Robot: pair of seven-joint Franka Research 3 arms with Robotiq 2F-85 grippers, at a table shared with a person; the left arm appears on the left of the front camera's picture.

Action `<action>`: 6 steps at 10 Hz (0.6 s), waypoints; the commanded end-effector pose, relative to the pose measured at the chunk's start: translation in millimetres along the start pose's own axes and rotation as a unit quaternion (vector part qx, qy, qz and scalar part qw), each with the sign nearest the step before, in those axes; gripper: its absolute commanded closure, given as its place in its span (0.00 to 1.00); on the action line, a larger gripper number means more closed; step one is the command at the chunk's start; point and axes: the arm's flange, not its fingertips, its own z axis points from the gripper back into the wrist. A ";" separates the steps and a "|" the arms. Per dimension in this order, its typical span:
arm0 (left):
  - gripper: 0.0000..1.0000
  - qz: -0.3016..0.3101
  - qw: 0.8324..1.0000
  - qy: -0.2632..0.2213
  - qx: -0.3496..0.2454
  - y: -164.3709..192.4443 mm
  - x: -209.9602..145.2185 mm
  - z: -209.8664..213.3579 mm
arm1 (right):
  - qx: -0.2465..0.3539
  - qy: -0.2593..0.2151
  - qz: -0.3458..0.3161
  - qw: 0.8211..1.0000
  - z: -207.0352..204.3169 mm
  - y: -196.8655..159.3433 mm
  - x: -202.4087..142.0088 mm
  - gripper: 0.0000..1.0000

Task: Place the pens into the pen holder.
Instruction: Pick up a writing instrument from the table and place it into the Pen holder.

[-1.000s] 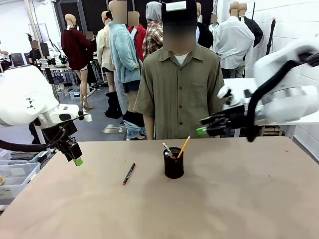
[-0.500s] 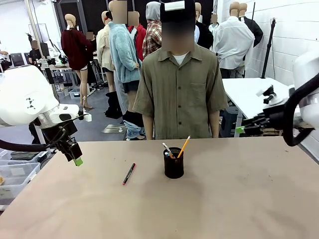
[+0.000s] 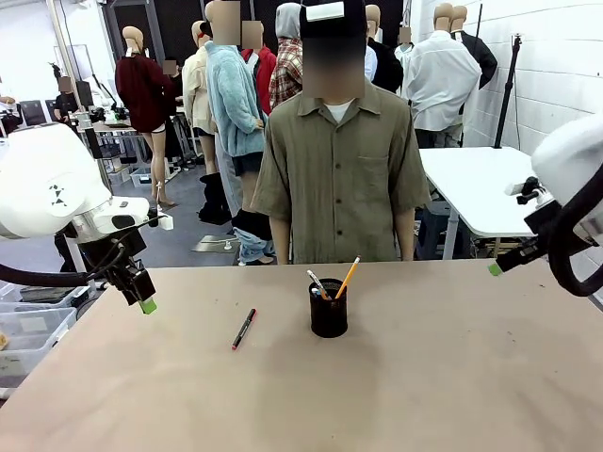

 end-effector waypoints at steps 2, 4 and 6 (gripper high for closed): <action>0.38 -0.003 1.000 0.002 0.007 1.3 0.1 1.1 | -0.010 0.129 -0.036 0.991 15.5 4.9 19.5 0.31; 0.38 -0.003 1.000 0.002 0.007 1.3 0.1 1.1 | -0.017 0.171 -0.038 0.984 6.7 5.6 20.8 0.31; 0.38 -0.003 1.000 0.002 0.007 1.3 0.1 1.1 | -0.035 0.157 -0.036 0.986 -1.5 0.7 3.3 0.31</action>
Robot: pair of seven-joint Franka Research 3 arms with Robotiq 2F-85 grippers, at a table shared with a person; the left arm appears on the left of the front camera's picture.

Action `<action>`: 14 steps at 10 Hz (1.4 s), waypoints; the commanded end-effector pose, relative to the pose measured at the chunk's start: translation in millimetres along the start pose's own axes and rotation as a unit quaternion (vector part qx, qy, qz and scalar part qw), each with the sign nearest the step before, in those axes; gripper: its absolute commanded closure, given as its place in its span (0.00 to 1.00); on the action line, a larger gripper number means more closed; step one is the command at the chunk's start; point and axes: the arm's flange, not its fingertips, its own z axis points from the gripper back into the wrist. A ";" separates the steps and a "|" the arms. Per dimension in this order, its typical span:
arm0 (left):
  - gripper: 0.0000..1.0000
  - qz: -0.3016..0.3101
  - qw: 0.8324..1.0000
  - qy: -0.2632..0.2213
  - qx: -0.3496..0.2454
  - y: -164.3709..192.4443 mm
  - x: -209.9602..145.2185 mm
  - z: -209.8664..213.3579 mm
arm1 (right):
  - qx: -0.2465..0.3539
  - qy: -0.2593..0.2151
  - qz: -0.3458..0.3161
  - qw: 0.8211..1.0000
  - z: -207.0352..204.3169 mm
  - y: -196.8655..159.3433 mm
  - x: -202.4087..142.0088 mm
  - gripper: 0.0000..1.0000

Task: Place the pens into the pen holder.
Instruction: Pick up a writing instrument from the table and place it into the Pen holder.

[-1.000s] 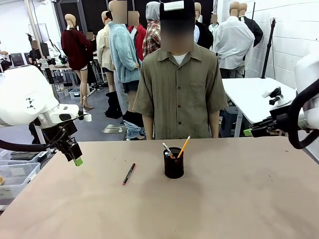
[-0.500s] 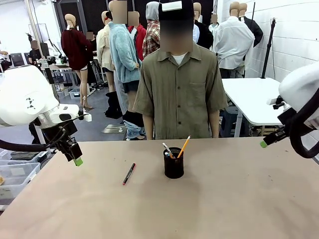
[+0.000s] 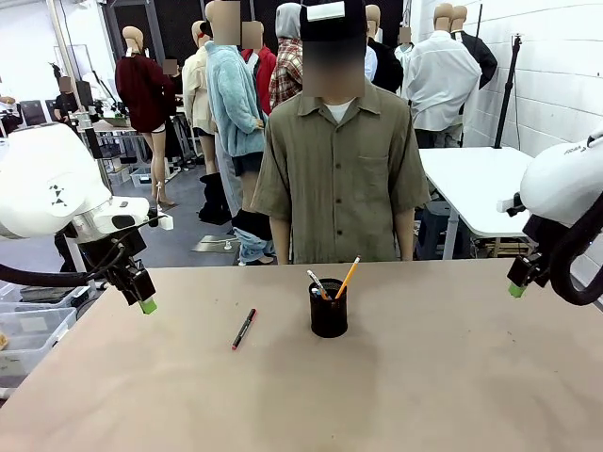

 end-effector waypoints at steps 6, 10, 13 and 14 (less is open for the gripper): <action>0.38 0.036 0.999 0.038 -0.003 -35.4 100.6 0.9 | -0.006 -0.015 -0.006 1.000 -3.6 -4.2 -5.6 0.31; 0.38 0.065 0.992 0.109 0.014 -82.9 161.6 -50.6 | -0.006 -0.015 -0.006 1.000 -3.6 -4.2 -5.6 0.31; 0.38 0.091 0.991 0.097 0.019 -90.5 181.4 -85.0 | -0.006 -0.015 -0.006 1.000 -3.6 -4.2 -5.6 0.31; 0.38 0.093 0.991 0.093 0.010 -88.8 181.8 -93.4 | -0.006 -0.015 -0.006 1.000 -3.6 -4.2 -5.6 0.31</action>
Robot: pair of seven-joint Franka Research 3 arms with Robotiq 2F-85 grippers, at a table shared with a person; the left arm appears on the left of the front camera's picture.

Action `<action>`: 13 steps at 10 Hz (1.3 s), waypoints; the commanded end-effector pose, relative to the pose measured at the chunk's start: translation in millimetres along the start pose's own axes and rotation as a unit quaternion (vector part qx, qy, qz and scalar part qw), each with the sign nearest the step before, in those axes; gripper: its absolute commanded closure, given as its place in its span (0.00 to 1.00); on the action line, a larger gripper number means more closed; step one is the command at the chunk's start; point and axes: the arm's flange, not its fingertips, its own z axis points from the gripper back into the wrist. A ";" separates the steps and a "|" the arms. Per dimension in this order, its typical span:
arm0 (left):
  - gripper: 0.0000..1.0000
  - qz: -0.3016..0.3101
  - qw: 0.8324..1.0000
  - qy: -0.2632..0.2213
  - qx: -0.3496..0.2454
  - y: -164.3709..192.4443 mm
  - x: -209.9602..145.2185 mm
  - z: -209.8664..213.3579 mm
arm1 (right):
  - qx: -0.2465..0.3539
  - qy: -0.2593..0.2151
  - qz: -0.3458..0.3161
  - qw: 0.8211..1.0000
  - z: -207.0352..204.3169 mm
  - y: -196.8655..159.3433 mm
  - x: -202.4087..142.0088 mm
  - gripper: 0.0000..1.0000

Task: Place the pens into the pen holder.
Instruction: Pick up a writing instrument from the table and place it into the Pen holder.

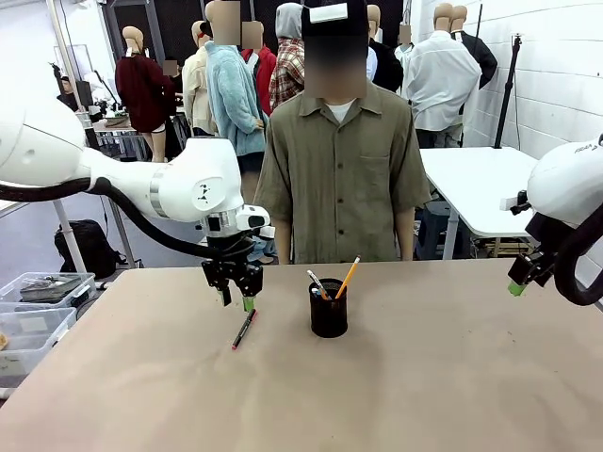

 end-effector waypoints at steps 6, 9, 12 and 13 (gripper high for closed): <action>0.38 0.032 0.999 -0.033 -0.020 9.1 12.4 -19.4 | -0.013 -0.001 0.002 1.000 -3.3 1.3 -2.9 0.31; 0.38 0.051 0.998 -0.047 0.000 16.5 23.7 -38.7 | -0.013 -0.001 0.002 1.000 -3.3 1.3 -2.9 0.31; 0.38 0.060 0.997 -0.052 0.020 18.6 22.7 -50.5 | -0.013 -0.001 0.002 1.000 -3.3 1.3 -2.9 0.31; 0.38 0.061 0.997 -0.050 0.019 19.5 20.9 -54.1 | -0.013 -0.001 0.002 1.000 -3.3 1.3 -2.9 0.31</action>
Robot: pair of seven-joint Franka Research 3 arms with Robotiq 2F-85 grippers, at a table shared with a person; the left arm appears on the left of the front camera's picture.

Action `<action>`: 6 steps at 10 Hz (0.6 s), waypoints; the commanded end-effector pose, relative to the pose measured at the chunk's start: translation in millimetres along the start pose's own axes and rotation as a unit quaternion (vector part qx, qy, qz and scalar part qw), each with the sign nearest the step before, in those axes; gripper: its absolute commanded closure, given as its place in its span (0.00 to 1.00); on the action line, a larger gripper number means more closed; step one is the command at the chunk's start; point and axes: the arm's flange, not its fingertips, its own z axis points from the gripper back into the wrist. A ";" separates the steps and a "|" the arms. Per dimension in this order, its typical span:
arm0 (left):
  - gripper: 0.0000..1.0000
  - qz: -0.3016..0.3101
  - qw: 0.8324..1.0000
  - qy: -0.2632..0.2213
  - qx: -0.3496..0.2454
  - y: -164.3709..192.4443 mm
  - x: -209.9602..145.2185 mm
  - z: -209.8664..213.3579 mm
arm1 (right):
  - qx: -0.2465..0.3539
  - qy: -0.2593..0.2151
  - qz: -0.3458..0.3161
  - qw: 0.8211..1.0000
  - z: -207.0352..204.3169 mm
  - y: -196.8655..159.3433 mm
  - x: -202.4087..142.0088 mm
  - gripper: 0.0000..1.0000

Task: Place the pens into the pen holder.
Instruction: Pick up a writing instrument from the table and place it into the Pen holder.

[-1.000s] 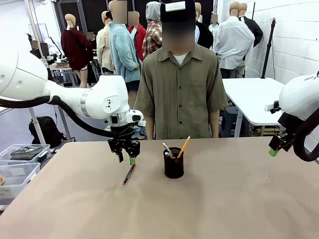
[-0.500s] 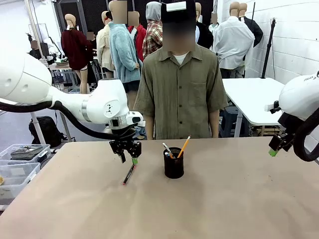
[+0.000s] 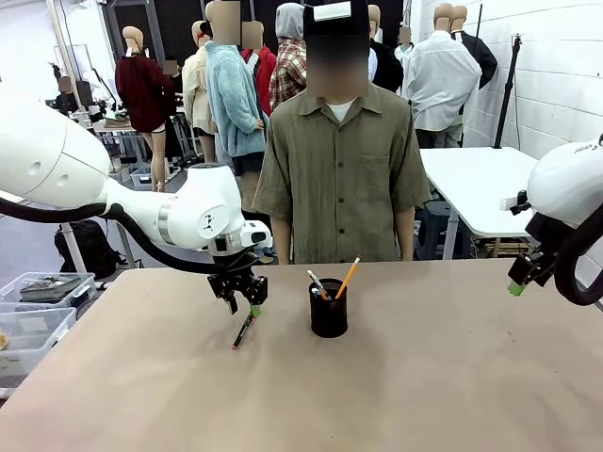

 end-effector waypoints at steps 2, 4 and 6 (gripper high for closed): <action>0.38 0.008 1.000 -0.005 0.019 -1.8 -11.4 -12.3 | -0.013 -0.001 0.002 1.000 -3.3 1.1 -3.1 0.31; 0.38 0.004 1.000 -0.007 0.016 -1.1 -14.4 -17.6 | -0.013 -0.001 0.002 1.000 -3.3 1.1 -3.1 0.31; 0.53 -0.009 0.999 -0.009 0.031 -3.9 -19.5 -19.6 | -0.013 -0.001 0.002 1.000 -3.3 1.1 -3.1 0.31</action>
